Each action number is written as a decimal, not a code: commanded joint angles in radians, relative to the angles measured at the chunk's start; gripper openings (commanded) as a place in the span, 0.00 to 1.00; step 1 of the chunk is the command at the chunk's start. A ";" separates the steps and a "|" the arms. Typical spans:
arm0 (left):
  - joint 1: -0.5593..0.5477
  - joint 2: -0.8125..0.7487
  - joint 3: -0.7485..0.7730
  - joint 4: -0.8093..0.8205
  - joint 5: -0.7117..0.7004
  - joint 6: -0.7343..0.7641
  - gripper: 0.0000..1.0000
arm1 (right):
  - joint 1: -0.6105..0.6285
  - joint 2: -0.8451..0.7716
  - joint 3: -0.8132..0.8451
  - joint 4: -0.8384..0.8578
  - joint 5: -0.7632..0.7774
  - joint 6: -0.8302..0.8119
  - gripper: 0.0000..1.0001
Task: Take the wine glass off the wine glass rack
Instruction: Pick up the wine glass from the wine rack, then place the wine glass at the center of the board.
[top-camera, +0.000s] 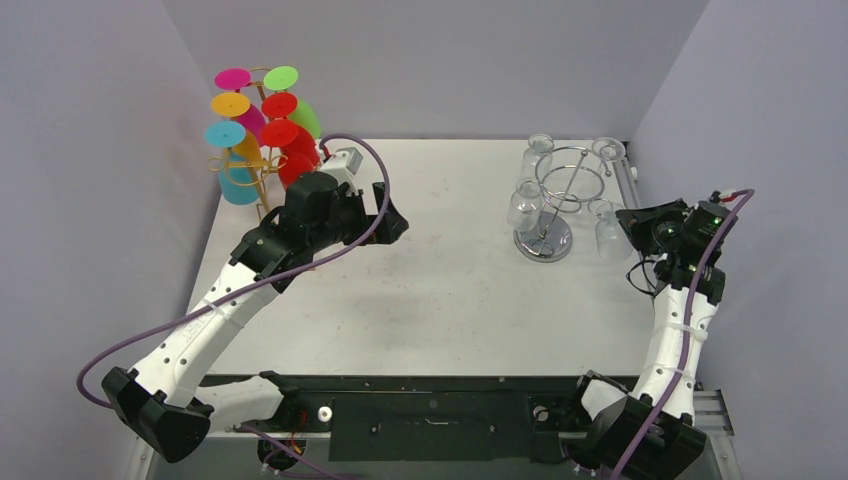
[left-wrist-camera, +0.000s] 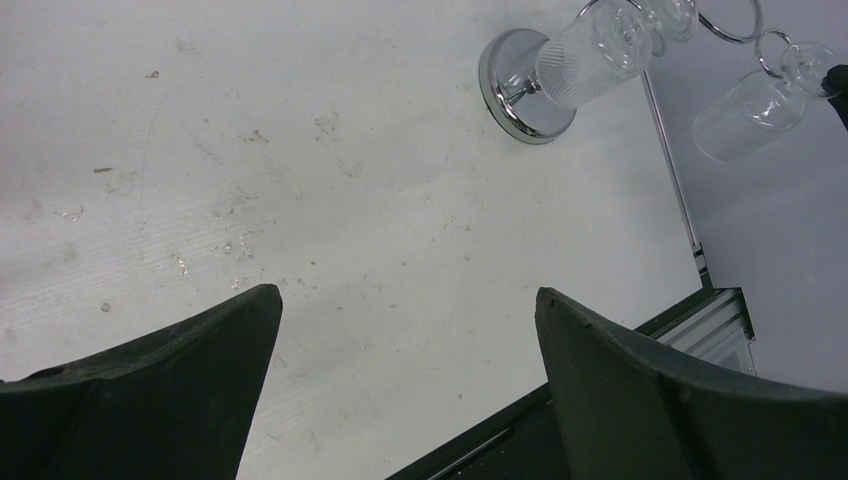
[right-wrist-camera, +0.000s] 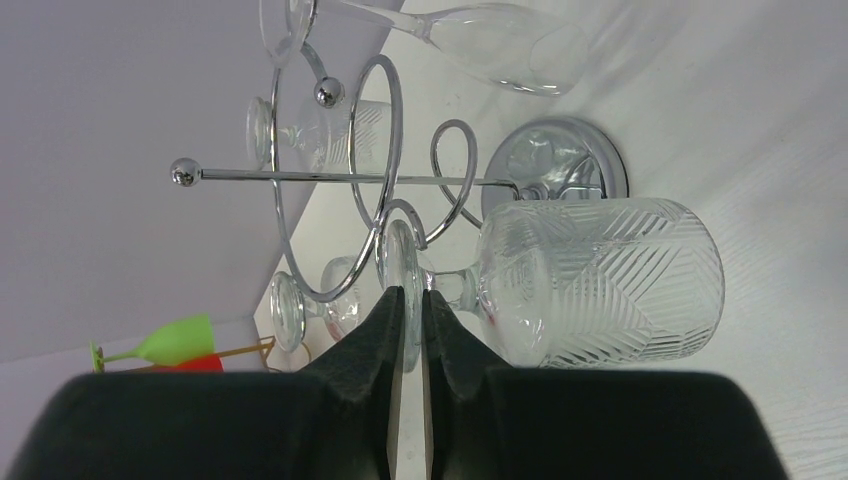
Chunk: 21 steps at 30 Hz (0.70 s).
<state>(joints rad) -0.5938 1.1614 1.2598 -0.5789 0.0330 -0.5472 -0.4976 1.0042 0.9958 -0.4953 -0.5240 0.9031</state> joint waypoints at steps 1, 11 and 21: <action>0.006 0.001 0.025 0.064 0.027 -0.012 0.96 | -0.015 -0.046 -0.001 0.052 -0.019 0.010 0.00; 0.006 -0.003 0.000 0.112 0.064 -0.025 0.96 | -0.012 -0.116 0.036 -0.168 -0.010 -0.082 0.00; 0.007 0.020 -0.002 0.135 0.082 -0.048 0.96 | 0.148 -0.207 0.056 -0.297 0.000 -0.101 0.00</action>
<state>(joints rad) -0.5938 1.1790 1.2549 -0.5182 0.0895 -0.5735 -0.4255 0.8383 0.9871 -0.7925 -0.5198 0.7994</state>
